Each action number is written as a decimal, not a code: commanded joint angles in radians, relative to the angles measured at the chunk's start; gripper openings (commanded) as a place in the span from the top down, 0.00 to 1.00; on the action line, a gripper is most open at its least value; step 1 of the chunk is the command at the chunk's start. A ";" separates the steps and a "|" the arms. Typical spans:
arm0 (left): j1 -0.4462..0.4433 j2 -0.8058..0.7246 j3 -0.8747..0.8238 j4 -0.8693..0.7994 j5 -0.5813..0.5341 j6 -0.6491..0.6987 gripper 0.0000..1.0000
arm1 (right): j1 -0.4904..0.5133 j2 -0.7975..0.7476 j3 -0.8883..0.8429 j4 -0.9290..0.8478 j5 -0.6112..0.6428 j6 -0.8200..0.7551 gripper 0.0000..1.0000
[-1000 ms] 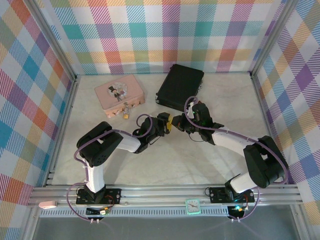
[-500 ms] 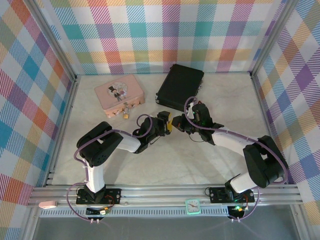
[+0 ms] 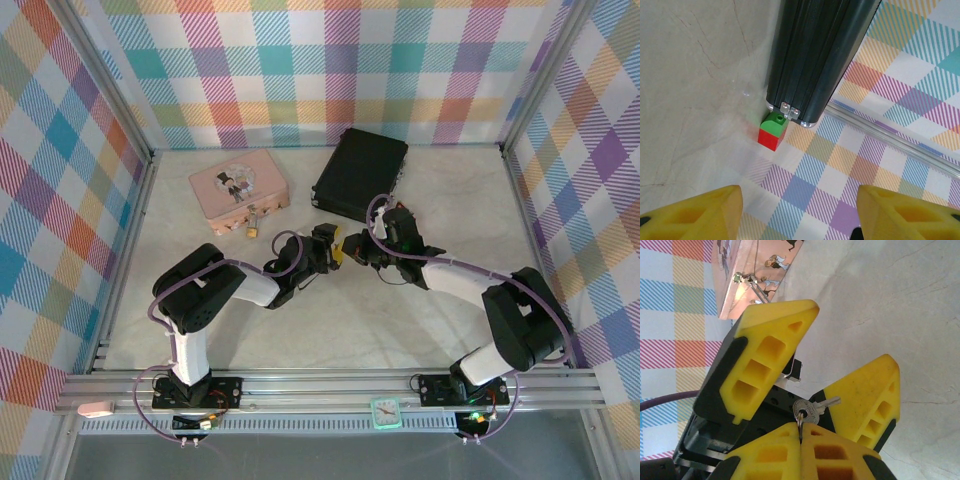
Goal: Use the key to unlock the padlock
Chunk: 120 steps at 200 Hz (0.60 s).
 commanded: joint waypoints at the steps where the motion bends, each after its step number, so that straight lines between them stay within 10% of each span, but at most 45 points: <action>1: 0.011 -0.026 0.002 0.058 0.011 -0.029 0.37 | 0.001 0.023 -0.005 0.030 -0.030 -0.009 1.00; 120: 0.023 -0.016 0.003 0.056 0.013 -0.022 0.63 | -0.013 -0.021 -0.014 -0.019 -0.048 -0.031 1.00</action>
